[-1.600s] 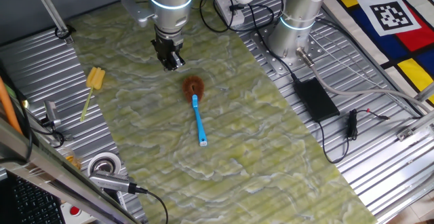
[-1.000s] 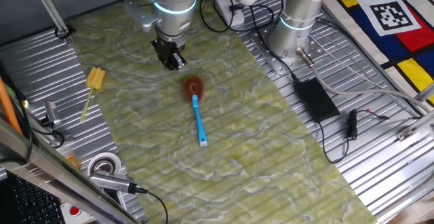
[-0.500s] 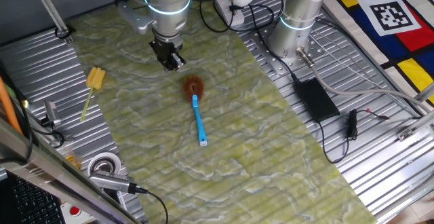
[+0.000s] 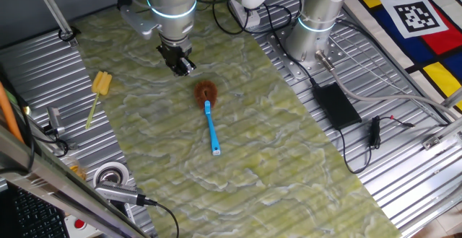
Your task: Scrub the table with a brush
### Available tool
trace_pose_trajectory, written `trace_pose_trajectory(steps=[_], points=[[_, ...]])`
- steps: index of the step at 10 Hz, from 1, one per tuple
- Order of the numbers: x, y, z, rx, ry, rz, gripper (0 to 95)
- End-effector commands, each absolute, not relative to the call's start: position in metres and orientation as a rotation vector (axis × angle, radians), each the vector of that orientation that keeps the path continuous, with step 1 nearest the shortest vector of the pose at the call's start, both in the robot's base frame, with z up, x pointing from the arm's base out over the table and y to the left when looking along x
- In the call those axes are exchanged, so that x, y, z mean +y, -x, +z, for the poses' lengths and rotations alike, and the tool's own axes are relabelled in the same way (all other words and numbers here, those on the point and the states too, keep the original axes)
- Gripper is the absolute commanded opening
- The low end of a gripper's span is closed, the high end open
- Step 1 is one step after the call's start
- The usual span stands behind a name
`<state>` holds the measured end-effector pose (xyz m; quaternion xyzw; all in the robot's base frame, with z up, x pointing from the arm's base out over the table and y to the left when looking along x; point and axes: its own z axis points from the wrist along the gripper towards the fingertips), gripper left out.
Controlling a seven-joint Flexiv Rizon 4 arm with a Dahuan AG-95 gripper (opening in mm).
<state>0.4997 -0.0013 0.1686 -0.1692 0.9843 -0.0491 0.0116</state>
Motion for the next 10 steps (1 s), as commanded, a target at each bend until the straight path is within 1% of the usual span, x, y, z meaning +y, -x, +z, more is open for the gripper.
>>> trace_pose_trajectory(steps=[1,5,8,10], points=[[-0.0001,-0.5005,0.1698,3.042,0.718,0.134,0.0],[-0.0001,-0.5005,0.1698,3.025,0.842,0.156,0.0],[-0.0001,-0.5005,0.1698,3.022,0.842,0.149,0.0],[-0.0001,-0.5005,0.1698,3.008,0.986,0.162,0.0]])
